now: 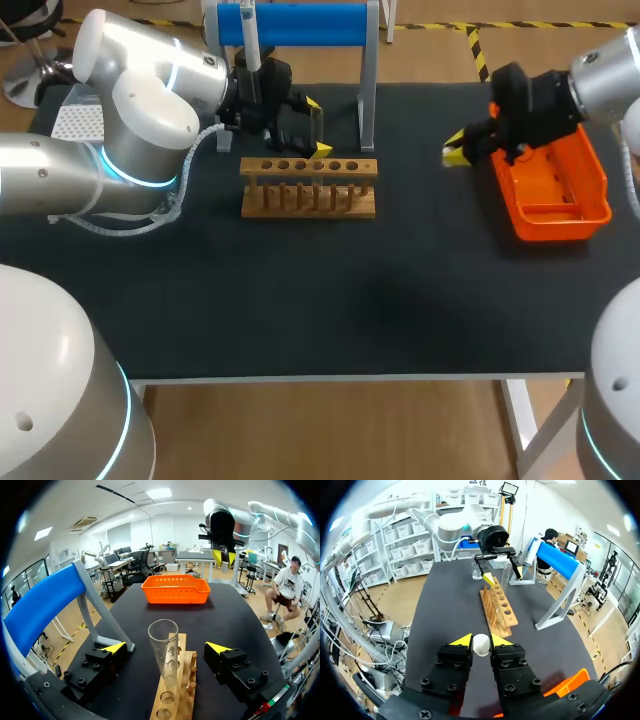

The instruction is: Invert the test tube, pick up the pipette, mount the tip to pipette, aspirate from beaker and dispense into the tube, eject the tip, return the pipette, and cap with the stopper.

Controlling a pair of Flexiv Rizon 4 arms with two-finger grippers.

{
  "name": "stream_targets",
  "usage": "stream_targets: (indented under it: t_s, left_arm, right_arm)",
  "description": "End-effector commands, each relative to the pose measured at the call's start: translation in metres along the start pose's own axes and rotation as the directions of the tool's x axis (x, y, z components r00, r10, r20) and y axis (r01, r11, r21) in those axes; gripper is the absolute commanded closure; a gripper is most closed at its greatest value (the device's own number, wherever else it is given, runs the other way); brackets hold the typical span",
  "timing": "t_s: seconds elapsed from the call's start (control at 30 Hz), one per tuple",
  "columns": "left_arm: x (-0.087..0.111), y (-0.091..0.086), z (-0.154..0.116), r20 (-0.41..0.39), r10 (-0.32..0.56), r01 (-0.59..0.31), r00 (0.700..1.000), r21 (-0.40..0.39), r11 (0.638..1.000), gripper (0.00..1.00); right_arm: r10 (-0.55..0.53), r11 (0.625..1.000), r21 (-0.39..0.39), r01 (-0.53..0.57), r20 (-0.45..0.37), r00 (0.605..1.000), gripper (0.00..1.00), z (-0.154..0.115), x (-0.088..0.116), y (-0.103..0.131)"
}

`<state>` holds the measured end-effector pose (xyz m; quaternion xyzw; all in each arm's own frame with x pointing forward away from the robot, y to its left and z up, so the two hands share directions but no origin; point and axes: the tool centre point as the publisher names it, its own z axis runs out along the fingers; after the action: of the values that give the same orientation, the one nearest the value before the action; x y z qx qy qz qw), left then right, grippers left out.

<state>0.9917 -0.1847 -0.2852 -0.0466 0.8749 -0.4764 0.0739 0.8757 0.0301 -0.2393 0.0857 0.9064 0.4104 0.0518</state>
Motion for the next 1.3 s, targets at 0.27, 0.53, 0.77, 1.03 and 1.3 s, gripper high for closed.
stream_targets:
  t_s: [0.27,0.53,0.77,1.03,1.3]
  left_arm:
    - [0.0,0.0,0.0,0.002,-0.001,0.001,1.0,-0.002,1.0,0.0]
    - [0.0,0.0,0.0,0.002,-0.001,0.001,1.0,-0.002,1.0,0.0]
    - [0.0,0.0,0.0,0.002,-0.001,0.001,1.0,-0.002,1.0,0.0]
    - [0.0,0.0,0.0,0.002,-0.001,0.001,1.0,-0.002,1.0,0.0]
    - [0.0,0.0,0.0,0.002,-0.001,0.001,1.0,-0.002,1.0,0.0]
  right_arm:
    - [0.001,1.0,0.002,-0.001,-0.002,1.0,1.0,-0.002,0.001,0.001]
    - [-0.023,0.998,0.063,0.028,-0.078,0.997,1.0,0.031,-0.023,0.041]
    - [-0.034,0.996,0.08,0.042,-0.103,0.994,1.0,0.065,-0.043,0.075]
    - [-0.046,0.994,0.096,0.056,-0.103,0.994,1.0,0.097,-0.06,0.106]
    - [-0.055,0.992,0.109,0.065,-0.096,0.994,1.0,0.112,-0.067,0.127]
